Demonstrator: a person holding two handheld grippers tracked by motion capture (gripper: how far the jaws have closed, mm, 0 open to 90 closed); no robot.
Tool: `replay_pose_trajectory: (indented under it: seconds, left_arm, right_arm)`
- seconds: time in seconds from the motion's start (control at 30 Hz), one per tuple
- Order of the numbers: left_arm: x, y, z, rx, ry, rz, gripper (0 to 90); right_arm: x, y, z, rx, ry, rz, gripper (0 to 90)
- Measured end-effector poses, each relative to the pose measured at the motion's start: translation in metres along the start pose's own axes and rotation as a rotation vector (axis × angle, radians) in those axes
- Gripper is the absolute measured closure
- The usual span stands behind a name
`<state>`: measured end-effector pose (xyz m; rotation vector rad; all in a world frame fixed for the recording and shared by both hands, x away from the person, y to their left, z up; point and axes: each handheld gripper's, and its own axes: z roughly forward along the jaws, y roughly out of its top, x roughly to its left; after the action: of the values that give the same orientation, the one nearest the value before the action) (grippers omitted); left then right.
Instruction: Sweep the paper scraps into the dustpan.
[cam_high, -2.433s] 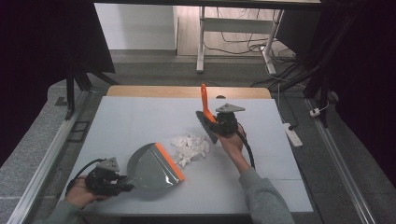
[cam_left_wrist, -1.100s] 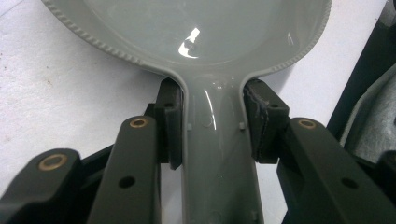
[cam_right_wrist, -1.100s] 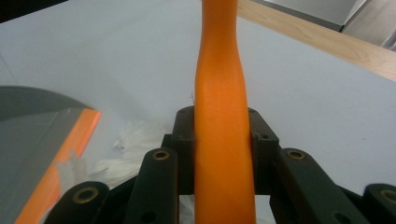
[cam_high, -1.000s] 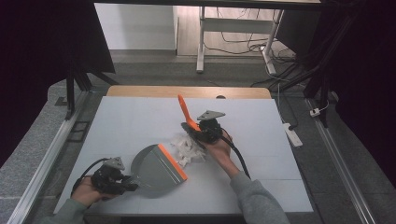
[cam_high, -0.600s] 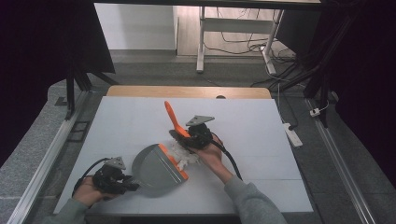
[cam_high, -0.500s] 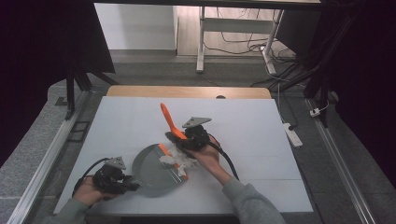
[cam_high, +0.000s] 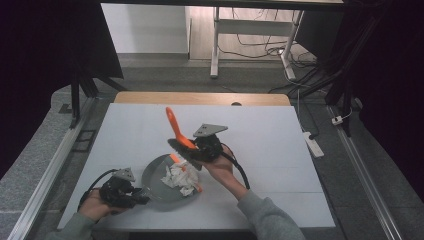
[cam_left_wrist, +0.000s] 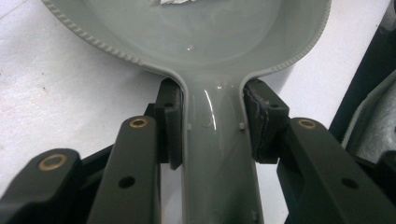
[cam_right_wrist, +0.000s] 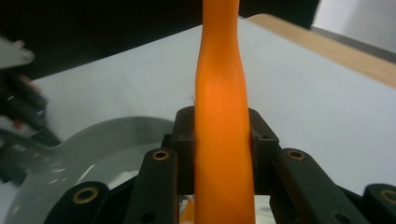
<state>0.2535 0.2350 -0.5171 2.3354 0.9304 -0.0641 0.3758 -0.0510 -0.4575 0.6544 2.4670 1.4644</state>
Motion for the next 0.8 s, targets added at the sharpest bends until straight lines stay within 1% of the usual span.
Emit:
replay_pose_trajectory:
  seconds: [0.07, 0.17, 0.3, 0.4, 0.57, 0.67, 0.8]
  left_arm:
    - [0.0, 0.0, 0.0, 0.0, 0.002, 0.0, 61.6]
    - [0.0, 0.0, 0.0, -0.002, 0.003, 0.0, 61.6]
    - [-0.001, 0.001, 0.0, -0.003, 0.006, 0.001, 61.6]
    - [-0.001, 0.001, 0.0, -0.003, 0.011, 0.001, 61.6]
    - [-0.001, 0.001, 0.001, -0.005, 0.012, 0.0, 61.6]
    - [-0.001, 0.001, 0.001, -0.007, 0.014, -0.002, 61.6]
    - [-0.001, 0.001, 0.001, -0.011, 0.02, -0.008, 61.6]
  right_arm:
    - [-0.012, 0.0, -0.007, -0.017, -0.04, 0.024, 69.8]
    - [-0.028, -0.001, -0.016, -0.039, -0.084, 0.06, 69.9]
    - [-0.043, -0.002, -0.025, -0.056, -0.133, 0.081, 69.8]
    - [-0.052, -0.004, -0.028, -0.055, -0.162, 0.098, 69.8]
    - [-0.064, -0.007, -0.032, -0.042, -0.211, 0.096, 69.8]
    - [-0.071, -0.009, -0.032, -0.03, -0.23, 0.101, 69.8]
    - [-0.078, -0.012, -0.033, -0.023, -0.242, 0.11, 69.8]
